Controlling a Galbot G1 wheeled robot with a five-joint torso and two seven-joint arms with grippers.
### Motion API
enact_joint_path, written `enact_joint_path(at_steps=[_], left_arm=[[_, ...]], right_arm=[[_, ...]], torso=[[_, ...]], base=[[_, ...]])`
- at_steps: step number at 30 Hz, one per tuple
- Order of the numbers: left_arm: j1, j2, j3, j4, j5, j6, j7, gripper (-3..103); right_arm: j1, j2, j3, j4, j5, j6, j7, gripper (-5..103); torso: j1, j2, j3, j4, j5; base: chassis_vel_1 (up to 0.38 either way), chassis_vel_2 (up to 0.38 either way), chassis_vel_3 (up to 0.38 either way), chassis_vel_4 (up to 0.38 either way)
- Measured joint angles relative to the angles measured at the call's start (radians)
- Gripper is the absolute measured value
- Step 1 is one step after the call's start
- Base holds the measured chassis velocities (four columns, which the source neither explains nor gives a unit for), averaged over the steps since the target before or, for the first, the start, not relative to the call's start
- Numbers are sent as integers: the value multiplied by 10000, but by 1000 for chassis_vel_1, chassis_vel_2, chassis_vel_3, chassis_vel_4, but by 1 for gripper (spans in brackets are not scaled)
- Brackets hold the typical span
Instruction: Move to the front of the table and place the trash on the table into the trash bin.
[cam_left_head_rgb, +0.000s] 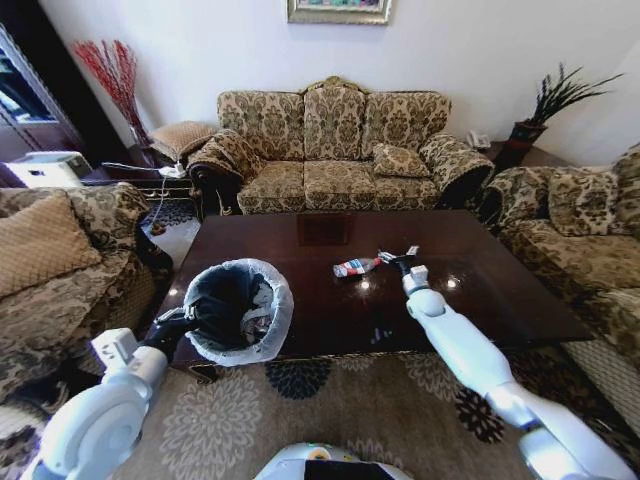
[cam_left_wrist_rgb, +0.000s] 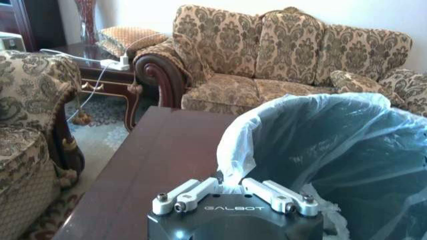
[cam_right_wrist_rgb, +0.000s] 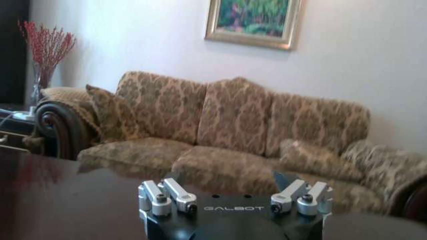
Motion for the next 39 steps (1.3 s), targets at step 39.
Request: enact_joint_path(at_steps=[39], left_arm=[[195, 214, -31, 52, 4, 6, 11, 0]], right_arm=[[1269, 3162, 1391, -3153, 2012, -1909, 0, 100]], torso=[[2, 0, 1, 1, -2]], base=[[0, 0, 0, 0]])
